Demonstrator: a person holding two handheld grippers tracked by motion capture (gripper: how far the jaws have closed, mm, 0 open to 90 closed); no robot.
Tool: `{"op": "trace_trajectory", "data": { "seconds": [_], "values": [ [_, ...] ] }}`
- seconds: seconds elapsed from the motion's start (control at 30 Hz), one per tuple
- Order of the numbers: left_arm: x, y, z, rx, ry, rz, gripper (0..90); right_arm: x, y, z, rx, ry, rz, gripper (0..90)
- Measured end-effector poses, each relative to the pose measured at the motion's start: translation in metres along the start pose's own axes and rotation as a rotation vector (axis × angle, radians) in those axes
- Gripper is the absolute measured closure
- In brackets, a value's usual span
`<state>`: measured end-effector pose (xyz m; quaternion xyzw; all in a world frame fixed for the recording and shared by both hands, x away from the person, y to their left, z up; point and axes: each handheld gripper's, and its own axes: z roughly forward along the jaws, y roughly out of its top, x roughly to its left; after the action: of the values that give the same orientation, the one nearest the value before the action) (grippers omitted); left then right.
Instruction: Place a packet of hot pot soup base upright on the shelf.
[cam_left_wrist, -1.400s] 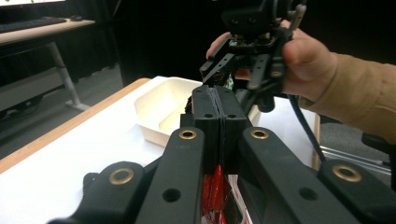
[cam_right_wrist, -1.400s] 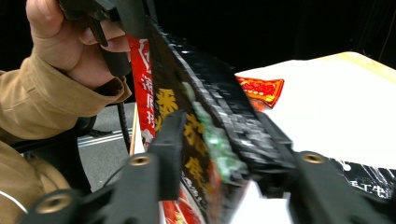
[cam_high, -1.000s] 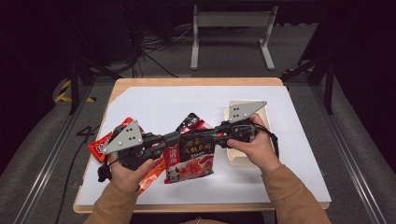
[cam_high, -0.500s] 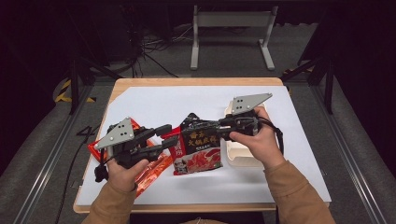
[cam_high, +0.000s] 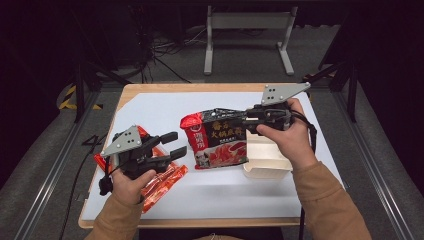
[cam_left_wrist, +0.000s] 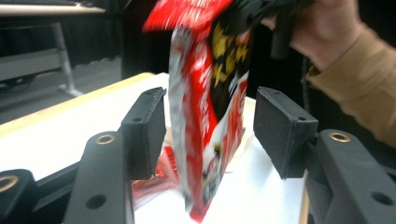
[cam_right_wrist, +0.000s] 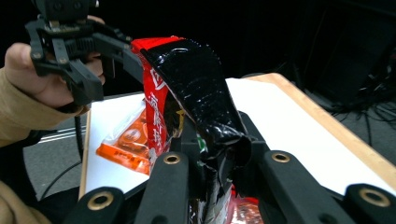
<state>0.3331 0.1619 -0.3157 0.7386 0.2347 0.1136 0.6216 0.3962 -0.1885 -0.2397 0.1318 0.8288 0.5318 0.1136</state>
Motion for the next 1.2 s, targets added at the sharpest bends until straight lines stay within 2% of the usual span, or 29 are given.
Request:
{"op": "trace_trajectory", "data": {
  "seconds": [0.07,0.4,0.6,0.7,1.0,1.2],
  "values": [
    [0.002,-0.002,0.002,0.011,0.005,-0.017,43.9,-0.003,0.004,-0.005,-0.001,-0.019,-0.004,77.8],
    [0.007,-0.007,0.0,0.036,0.039,-0.04,41.9,-0.017,0.012,-0.024,-0.017,-0.092,-0.005,77.8],
    [0.015,-0.011,0.002,0.081,0.082,-0.074,41.8,-0.028,0.013,-0.033,-0.032,-0.123,0.006,77.8],
    [0.019,-0.013,0.002,0.091,0.077,-0.095,41.7,-0.033,0.013,-0.037,-0.039,-0.143,0.012,77.8],
    [0.027,-0.018,0.004,0.115,0.099,-0.106,39.4,-0.048,0.011,-0.046,-0.044,-0.216,0.004,77.8],
    [0.029,-0.02,0.006,0.136,0.11,-0.116,38.5,-0.06,0.007,-0.054,-0.05,-0.266,0.017,77.7]
  ]
}}
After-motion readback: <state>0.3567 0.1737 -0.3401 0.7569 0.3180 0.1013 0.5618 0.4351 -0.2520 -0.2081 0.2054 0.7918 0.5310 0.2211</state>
